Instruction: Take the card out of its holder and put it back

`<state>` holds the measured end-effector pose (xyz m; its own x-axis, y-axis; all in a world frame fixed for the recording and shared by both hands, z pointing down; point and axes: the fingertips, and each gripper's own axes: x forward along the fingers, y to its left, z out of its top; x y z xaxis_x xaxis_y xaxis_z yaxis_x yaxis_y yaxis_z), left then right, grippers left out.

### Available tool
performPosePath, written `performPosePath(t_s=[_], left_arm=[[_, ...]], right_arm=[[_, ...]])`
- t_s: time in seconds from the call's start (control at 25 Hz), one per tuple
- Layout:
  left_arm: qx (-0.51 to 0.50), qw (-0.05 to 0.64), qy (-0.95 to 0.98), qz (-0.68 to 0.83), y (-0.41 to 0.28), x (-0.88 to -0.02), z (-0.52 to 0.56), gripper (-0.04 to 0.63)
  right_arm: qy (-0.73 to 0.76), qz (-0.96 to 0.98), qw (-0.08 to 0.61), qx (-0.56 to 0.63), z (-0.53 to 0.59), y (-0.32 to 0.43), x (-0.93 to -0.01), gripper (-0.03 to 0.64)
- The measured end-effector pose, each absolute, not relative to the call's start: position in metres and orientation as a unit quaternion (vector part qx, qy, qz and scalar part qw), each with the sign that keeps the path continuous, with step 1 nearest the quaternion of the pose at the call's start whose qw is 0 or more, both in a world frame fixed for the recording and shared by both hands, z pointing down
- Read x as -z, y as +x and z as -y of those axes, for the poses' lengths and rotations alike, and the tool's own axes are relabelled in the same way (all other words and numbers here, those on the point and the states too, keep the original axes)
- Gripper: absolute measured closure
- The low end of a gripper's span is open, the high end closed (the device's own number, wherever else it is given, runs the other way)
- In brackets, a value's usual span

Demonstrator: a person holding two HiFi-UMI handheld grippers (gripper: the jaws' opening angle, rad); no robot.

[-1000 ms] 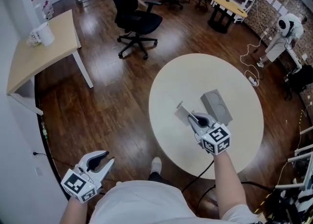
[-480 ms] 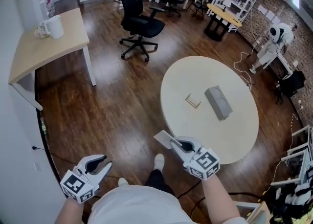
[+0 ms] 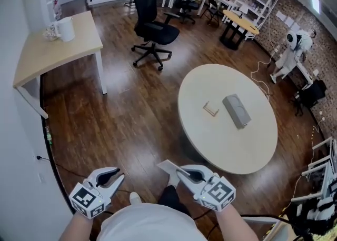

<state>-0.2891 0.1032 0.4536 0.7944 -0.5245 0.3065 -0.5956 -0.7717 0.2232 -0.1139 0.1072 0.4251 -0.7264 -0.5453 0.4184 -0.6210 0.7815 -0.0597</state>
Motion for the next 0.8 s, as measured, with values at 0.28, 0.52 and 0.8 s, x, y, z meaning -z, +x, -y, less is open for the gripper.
performPosePath(t_s=[0.28,0.52,0.8], left_arm=[[-0.102,0.155,0.935,0.301,-0.282,-0.449,-0.109,0.494],[-0.101,0.158,0.932,0.309,-0.266,-0.452,-0.101,0.494],[-0.103,0.167,0.925,0.324,-0.220,-0.449,-0.066,0.494]], right_arm=[[0.323,0.922,0.197,-0.083,-0.098,-0.094,-0.420,0.596],[0.334,0.919,0.193,-0.075,-0.065,-0.056,-0.419,0.595],[0.362,0.909,0.196,-0.072,0.010,0.030,-0.429,0.596]])
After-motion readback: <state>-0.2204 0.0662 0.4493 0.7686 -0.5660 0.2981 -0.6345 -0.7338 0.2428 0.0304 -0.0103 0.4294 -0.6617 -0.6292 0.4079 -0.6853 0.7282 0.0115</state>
